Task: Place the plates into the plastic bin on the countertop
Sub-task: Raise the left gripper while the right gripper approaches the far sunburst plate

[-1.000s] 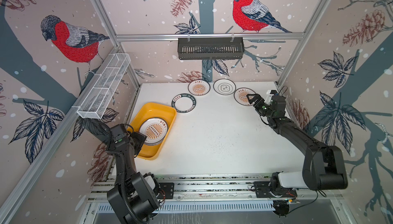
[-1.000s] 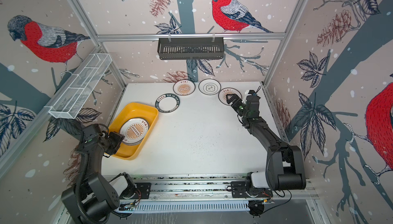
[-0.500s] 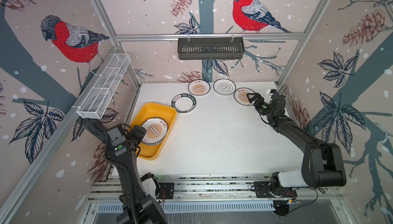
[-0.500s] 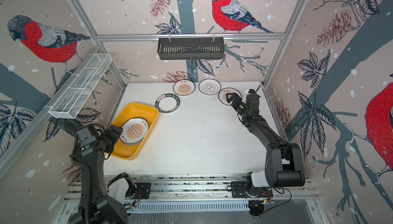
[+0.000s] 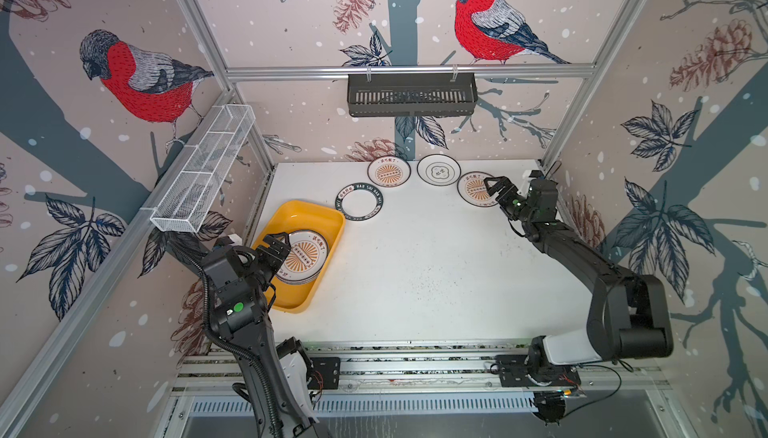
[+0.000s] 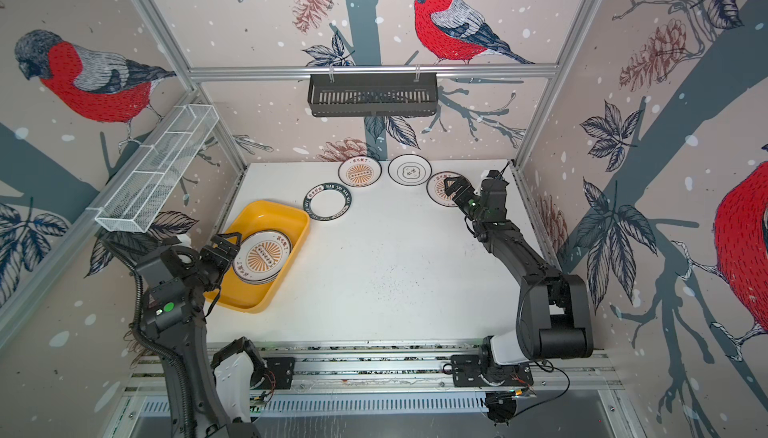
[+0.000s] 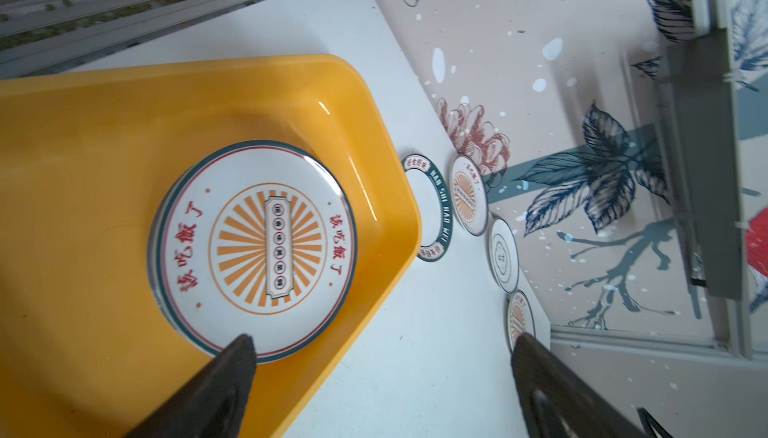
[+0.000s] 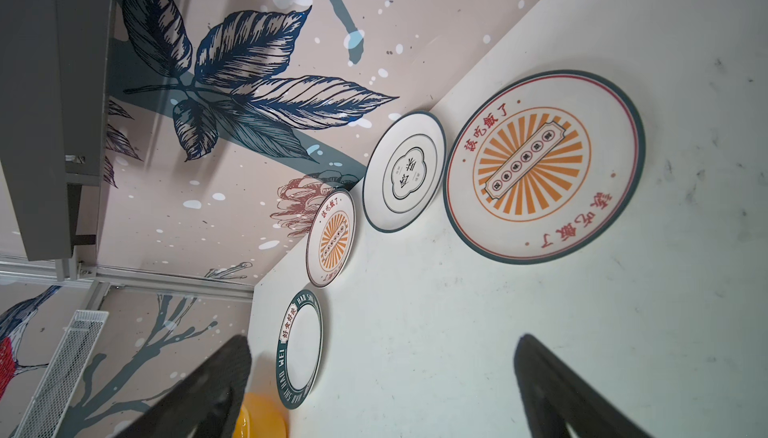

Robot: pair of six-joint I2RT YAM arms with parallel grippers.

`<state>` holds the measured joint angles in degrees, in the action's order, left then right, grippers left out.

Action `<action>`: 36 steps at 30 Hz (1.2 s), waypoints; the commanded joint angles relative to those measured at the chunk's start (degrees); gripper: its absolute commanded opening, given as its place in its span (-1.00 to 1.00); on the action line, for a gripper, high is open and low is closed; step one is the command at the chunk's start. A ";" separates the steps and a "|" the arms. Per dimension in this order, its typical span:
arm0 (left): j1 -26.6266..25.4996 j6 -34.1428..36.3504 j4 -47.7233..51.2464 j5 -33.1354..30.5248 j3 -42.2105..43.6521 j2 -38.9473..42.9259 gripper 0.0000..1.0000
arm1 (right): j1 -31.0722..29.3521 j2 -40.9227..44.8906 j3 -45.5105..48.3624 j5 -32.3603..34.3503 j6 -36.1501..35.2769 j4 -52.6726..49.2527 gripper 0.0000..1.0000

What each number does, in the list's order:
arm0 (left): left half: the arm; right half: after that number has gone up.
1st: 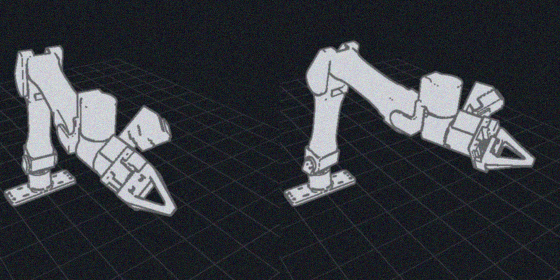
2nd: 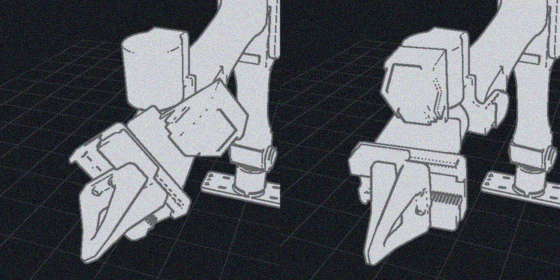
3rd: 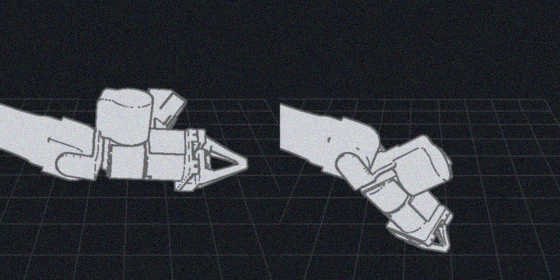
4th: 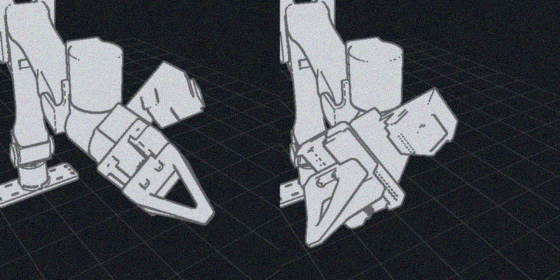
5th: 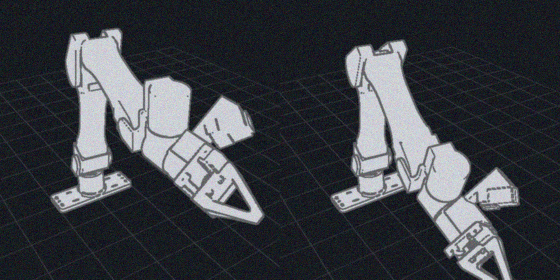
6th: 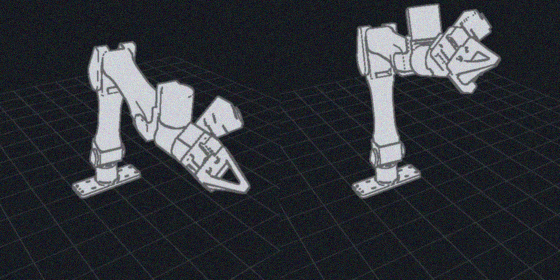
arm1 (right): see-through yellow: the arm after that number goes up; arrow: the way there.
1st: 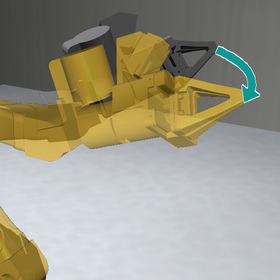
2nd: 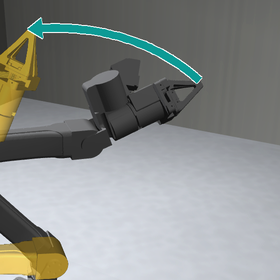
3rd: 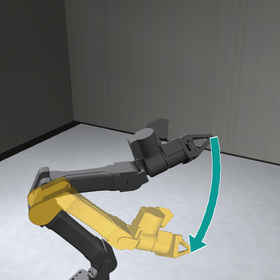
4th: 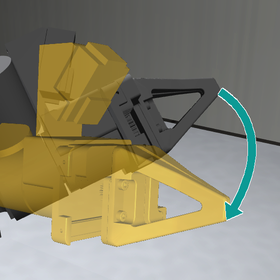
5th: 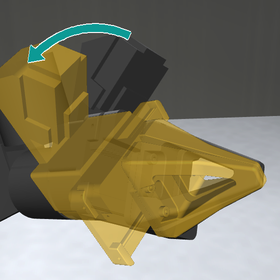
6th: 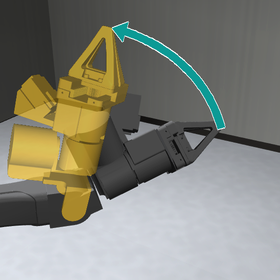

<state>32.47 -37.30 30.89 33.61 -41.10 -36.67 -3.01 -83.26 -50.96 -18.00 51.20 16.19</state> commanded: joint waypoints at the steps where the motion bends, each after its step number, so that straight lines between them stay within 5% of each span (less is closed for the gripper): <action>1: -1.86 -0.85 -6.83 6.25 -0.68 1.30 0.92 | 0.02 -0.21 -0.79 1.10 0.12 -0.40 0.99; 7: -8.54 -8.64 -20.12 9.71 1.38 5.15 0.92 | 0.06 -0.15 -1.16 1.39 0.22 -0.97 0.99; 18: -16.05 -6.95 -23.60 9.34 0.33 3.79 0.92 | 0.37 0.95 -0.31 3.05 0.04 -2.04 0.99; 29: -38.92 -0.73 -28.83 -2.27 -3.68 -8.87 0.92 | 1.11 3.12 0.43 4.62 -0.27 -3.70 0.99; 36: -42.07 -0.38 -37.92 2.68 -7.64 -20.72 0.92 | 2.72 5.76 2.49 5.24 -0.92 -5.00 0.99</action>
<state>-8.93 -39.35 0.47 34.30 -46.54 -54.72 -0.73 -78.39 -49.10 -13.52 51.11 12.05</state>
